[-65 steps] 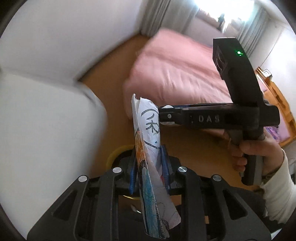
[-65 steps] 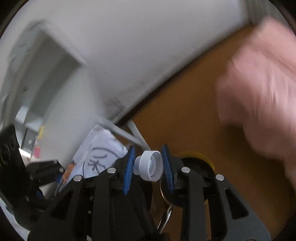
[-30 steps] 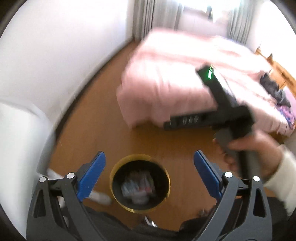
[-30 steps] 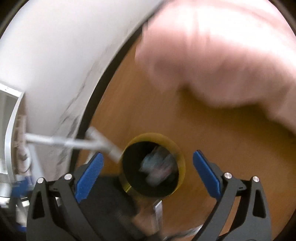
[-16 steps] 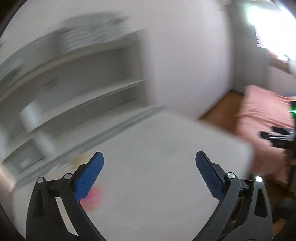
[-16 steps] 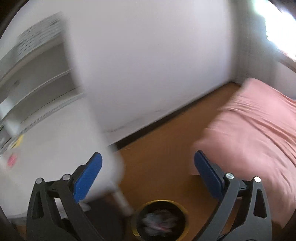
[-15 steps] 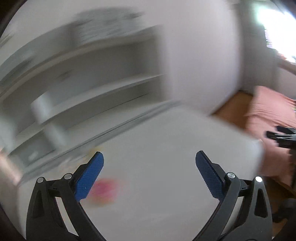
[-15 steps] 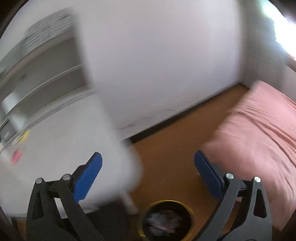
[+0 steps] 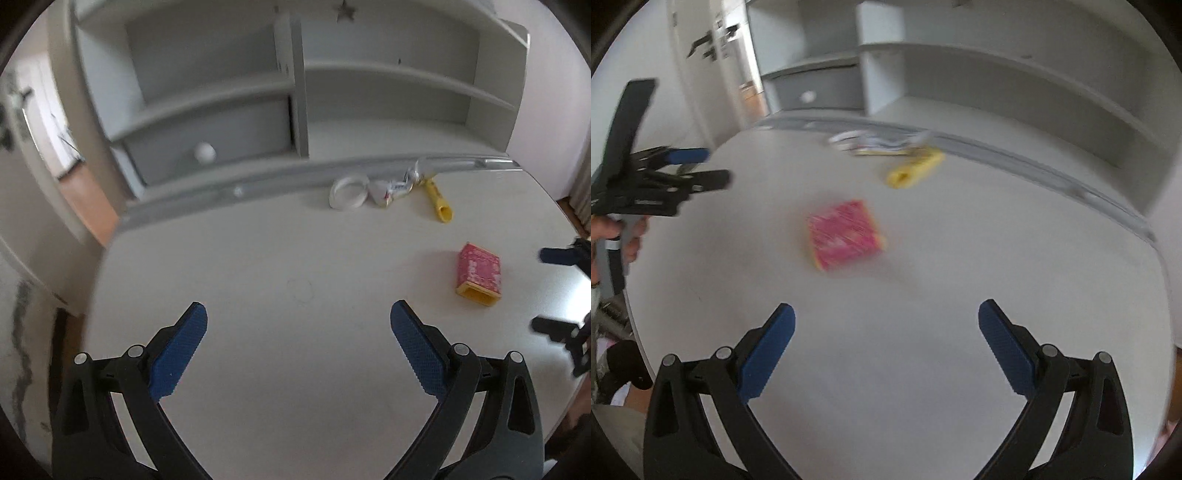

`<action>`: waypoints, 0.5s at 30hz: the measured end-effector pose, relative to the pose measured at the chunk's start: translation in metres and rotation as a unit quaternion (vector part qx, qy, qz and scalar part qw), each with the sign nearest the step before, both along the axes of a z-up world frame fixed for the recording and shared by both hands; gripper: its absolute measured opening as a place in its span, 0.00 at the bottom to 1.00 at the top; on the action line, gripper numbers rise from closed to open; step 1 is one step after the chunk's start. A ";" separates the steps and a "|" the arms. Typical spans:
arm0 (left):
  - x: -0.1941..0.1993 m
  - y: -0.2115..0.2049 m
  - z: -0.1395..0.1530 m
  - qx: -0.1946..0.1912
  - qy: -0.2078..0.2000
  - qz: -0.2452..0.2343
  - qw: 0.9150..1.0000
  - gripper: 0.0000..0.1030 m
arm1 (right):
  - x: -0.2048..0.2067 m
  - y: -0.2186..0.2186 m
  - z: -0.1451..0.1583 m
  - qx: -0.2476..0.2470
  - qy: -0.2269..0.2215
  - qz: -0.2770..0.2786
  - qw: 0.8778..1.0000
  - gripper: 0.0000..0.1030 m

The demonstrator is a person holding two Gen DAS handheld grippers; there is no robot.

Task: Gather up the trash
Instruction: 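Return both grippers to the desk toward the remaining trash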

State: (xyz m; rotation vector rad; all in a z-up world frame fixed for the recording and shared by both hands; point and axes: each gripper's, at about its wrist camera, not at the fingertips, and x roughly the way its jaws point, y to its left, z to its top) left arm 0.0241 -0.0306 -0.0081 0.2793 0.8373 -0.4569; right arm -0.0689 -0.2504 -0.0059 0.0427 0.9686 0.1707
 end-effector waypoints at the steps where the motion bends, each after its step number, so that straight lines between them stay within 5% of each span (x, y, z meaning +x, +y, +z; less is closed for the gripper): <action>1: 0.010 -0.001 -0.004 -0.004 0.010 -0.006 1.000 0.94 | 0.009 0.004 -0.002 0.005 0.007 0.007 1.000 0.93; 15: 0.098 -0.085 -0.037 0.007 0.029 -0.080 0.996 0.94 | 0.039 0.011 -0.007 -0.030 0.013 0.047 0.998 0.91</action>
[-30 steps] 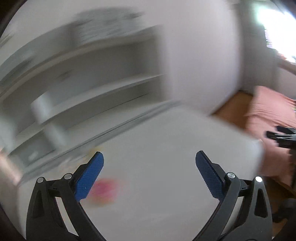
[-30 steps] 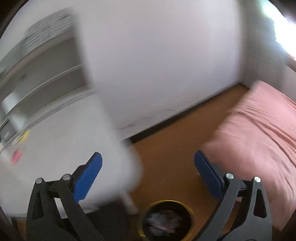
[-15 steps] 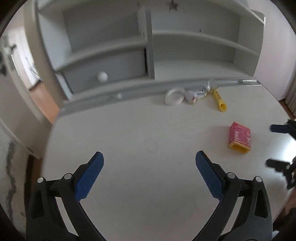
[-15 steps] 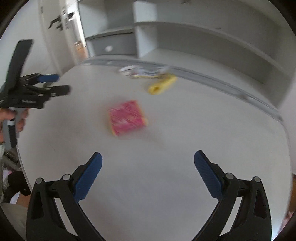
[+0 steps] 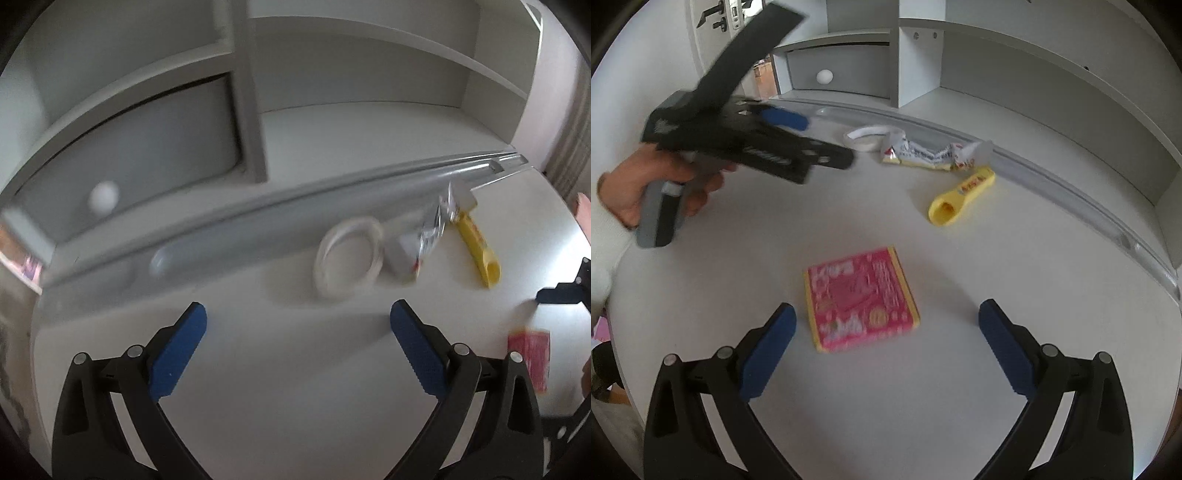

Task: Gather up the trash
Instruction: 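Return both grippers to the desk toward the remaining trash, then grasp the clear tape ring with the left gripper while the right grasps the pink candy box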

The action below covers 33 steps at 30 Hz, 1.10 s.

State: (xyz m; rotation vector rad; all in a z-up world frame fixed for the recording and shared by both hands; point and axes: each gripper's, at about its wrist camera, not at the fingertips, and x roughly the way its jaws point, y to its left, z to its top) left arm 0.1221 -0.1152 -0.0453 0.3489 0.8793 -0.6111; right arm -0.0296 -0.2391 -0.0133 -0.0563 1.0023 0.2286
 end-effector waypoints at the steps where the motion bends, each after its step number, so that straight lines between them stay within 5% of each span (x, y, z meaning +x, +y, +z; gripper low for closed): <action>1: 0.005 -0.005 0.000 0.001 0.000 -0.008 1.000 0.94 | 0.002 0.003 0.002 0.000 0.000 0.009 1.000 0.87; 5: 0.020 -0.023 0.001 0.006 -0.002 -0.025 1.000 0.94 | 0.002 0.011 0.007 0.004 -0.004 0.033 0.999 0.68; 6: 0.020 -0.025 0.001 0.006 -0.005 -0.027 1.000 0.93 | 0.004 0.012 0.007 0.005 -0.008 0.034 0.999 0.52; 7: 0.020 -0.027 0.002 0.005 -0.006 -0.030 1.000 0.91 | 0.003 0.010 0.009 0.009 -0.011 0.028 0.999 0.52; 8: 0.018 -0.028 0.003 0.005 -0.008 -0.037 0.999 0.79 | 0.004 0.010 0.009 0.011 -0.010 0.025 1.000 0.52; 9: 0.013 -0.028 0.008 0.004 -0.011 -0.049 0.999 0.45 | 0.004 0.011 0.008 0.010 -0.011 0.021 1.000 0.52; 10: 0.007 -0.027 0.012 0.004 -0.007 -0.051 0.999 0.36 | 0.002 0.011 0.009 0.009 -0.012 0.017 1.000 0.51; 15: 0.004 -0.019 0.012 -0.016 0.017 -0.039 0.999 0.35 | -0.016 -0.005 0.014 0.021 -0.017 -0.025 0.999 0.51; 33: -0.075 -0.019 0.049 -0.018 -0.013 -0.031 0.999 0.35 | -0.130 -0.086 0.030 0.016 -0.044 -0.189 0.981 0.51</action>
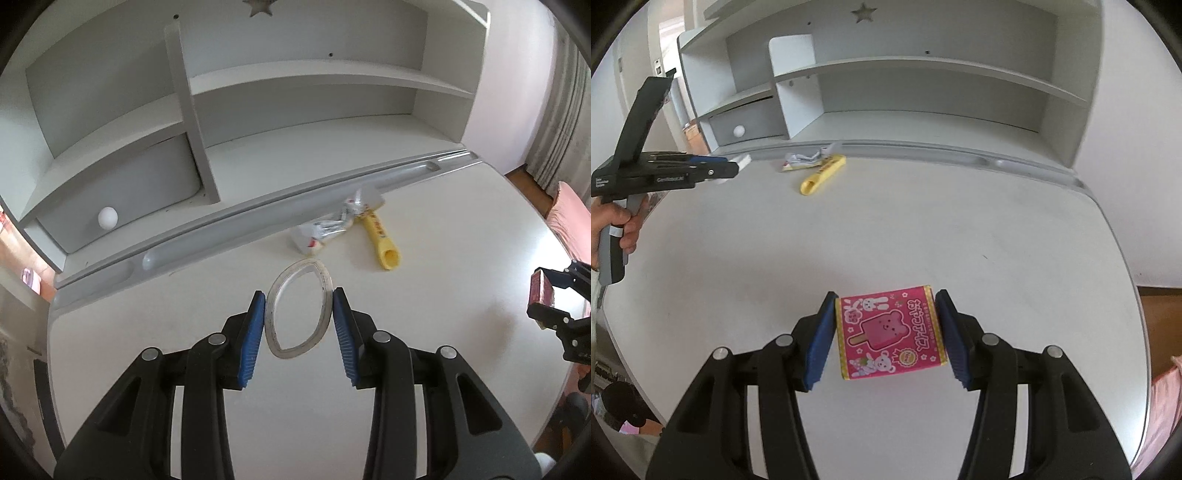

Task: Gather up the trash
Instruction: 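Grasp the clear tape ring with the left gripper while the right grasps the pink candy box, then carry both items over the wastebasket and open both grippers to drop them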

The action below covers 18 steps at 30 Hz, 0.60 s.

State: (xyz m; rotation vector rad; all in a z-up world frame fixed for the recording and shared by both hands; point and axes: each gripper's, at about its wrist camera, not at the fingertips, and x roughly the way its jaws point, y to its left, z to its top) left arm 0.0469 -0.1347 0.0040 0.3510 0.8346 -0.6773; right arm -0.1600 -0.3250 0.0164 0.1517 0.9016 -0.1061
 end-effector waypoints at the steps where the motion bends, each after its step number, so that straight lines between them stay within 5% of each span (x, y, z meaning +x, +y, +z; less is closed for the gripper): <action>1: -0.003 0.005 0.004 -0.002 -0.001 0.000 1.000 0.35 | -0.002 0.000 0.000 0.000 -0.001 -0.002 1.000 0.51; 10: -0.045 -0.018 0.028 -0.026 -0.006 -0.031 0.999 0.36 | -0.026 -0.011 0.001 0.020 -0.028 -0.029 0.999 0.51; 14: -0.097 -0.071 0.044 -0.057 -0.011 -0.109 0.992 0.36 | -0.072 -0.055 0.024 0.044 -0.071 -0.097 0.992 0.51; 18: -0.171 -0.142 0.054 -0.078 -0.002 -0.224 0.971 0.36 | -0.153 -0.109 0.041 0.064 -0.100 -0.188 0.975 0.51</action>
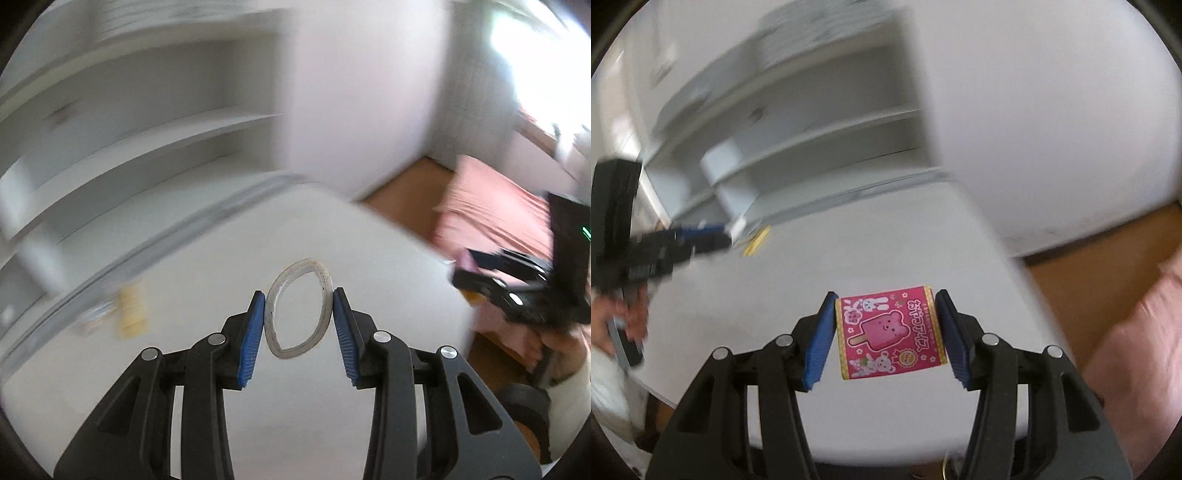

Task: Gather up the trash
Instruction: 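Carry both items over the wastebasket and open both grippers to drop them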

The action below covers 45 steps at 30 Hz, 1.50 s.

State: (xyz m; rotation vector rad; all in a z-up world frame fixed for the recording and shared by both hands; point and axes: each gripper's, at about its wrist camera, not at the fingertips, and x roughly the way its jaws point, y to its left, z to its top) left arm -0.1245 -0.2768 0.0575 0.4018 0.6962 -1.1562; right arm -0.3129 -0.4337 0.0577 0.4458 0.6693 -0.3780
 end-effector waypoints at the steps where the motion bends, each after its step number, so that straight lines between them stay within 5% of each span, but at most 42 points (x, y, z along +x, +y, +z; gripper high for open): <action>1: -0.023 -0.020 0.001 -0.001 0.004 -0.038 0.999 0.36 | -0.016 -0.009 0.000 0.007 -0.002 -0.018 1.000 0.51; 8: -0.172 -0.116 -0.029 0.036 0.011 -0.233 0.972 0.36 | -0.156 -0.072 -0.060 0.140 0.010 -0.147 0.979 0.51; 11: -0.222 -0.140 -0.076 0.086 -0.025 -0.265 0.960 0.36 | -0.191 -0.088 -0.111 0.224 0.013 -0.169 0.960 0.51; 16: -0.260 -0.175 -0.173 0.169 0.031 -0.292 0.941 0.35 | -0.227 -0.098 -0.200 0.327 0.044 -0.205 0.922 0.51; 20: -0.253 -0.184 -0.207 0.201 0.044 -0.295 0.933 0.35 | -0.243 -0.095 -0.234 0.377 0.021 -0.218 0.900 0.51; 32: -0.262 -0.190 -0.212 0.216 0.033 -0.300 0.929 0.37 | -0.248 -0.100 -0.240 0.383 0.020 -0.213 0.899 0.52; 34: -0.264 -0.189 -0.213 0.217 0.033 -0.301 0.928 0.61 | -0.246 -0.099 -0.238 0.377 0.021 -0.214 0.901 0.79; 35: -0.265 -0.187 -0.211 0.213 0.030 -0.301 0.929 0.83 | -0.247 -0.099 -0.237 0.375 0.022 -0.217 0.901 0.83; 42: -0.258 -0.162 -0.167 0.153 0.006 -0.303 0.941 0.87 | -0.245 -0.097 -0.219 0.367 0.016 -0.227 0.902 0.84; 45: -0.238 -0.136 -0.119 0.079 0.005 -0.291 0.954 0.90 | -0.241 -0.096 -0.187 0.311 0.028 -0.236 0.920 0.85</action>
